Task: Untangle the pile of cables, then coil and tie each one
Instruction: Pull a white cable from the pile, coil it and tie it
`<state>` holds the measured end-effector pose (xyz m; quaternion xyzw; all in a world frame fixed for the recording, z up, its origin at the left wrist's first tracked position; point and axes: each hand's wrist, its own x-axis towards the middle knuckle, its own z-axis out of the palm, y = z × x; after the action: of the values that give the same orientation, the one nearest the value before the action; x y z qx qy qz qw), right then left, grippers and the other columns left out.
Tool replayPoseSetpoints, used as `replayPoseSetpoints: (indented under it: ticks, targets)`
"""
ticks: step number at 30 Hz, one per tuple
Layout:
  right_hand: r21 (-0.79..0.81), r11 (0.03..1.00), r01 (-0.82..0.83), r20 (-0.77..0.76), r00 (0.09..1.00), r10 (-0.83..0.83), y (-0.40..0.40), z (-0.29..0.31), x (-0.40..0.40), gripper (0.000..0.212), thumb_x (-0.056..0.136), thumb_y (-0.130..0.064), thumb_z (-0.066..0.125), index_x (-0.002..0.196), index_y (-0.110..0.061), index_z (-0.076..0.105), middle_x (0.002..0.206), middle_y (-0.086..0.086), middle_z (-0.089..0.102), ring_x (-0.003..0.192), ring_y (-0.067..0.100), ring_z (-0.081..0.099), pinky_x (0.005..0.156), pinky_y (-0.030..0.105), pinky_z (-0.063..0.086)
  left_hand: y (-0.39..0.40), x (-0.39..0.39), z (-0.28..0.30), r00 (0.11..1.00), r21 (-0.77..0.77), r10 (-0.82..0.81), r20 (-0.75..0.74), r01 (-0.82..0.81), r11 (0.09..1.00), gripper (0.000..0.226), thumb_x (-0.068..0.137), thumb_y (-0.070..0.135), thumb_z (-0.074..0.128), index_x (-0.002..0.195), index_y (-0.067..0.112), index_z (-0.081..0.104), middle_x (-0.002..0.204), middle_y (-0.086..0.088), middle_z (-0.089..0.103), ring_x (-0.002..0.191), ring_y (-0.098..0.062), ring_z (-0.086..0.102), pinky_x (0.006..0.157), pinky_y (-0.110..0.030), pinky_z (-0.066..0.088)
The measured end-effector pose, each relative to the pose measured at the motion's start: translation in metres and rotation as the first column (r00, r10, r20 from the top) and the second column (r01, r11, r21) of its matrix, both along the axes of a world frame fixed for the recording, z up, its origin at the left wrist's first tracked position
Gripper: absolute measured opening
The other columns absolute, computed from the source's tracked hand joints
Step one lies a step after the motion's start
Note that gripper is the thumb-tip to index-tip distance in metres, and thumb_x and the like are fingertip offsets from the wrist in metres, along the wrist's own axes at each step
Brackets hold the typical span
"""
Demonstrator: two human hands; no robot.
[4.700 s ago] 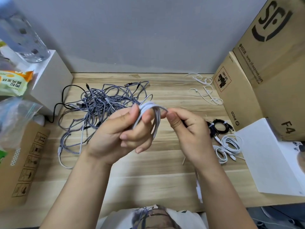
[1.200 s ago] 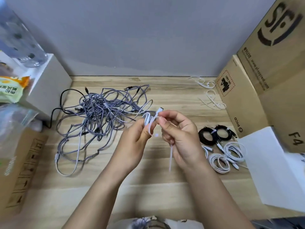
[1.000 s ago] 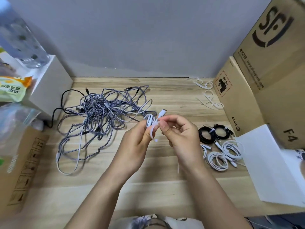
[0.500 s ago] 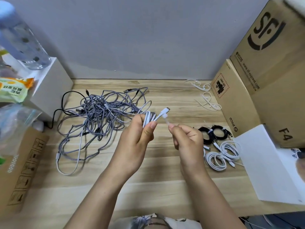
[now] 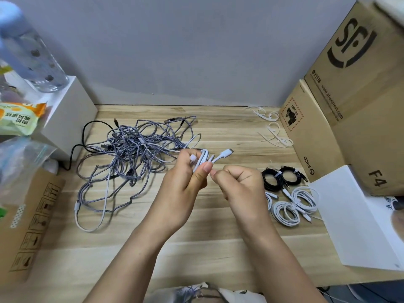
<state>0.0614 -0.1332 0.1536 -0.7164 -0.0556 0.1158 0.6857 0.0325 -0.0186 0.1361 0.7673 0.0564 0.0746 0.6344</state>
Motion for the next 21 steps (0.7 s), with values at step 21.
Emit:
replayPoseSetpoints:
  ticks: [21]
  targets:
    - [0.347, 0.869, -0.353, 0.110, 0.936, 0.336, -0.015, 0.012, -0.005, 0.032, 0.080, -0.052, 0.062, 0.087, -0.021, 0.071, 0.071, -0.009, 0.060, 0.065, 0.008, 0.053, 0.064, 0.019, 0.044, 0.014, 0.006, -0.001, 1.000, -0.092, -0.006, -0.026, 0.004, 0.996, 0.034, 0.089, 0.044, 0.045, 0.061, 0.026, 0.053, 0.051, 0.007, 0.045, 0.049, -0.018, 0.042, 0.051, -0.032, 0.041]
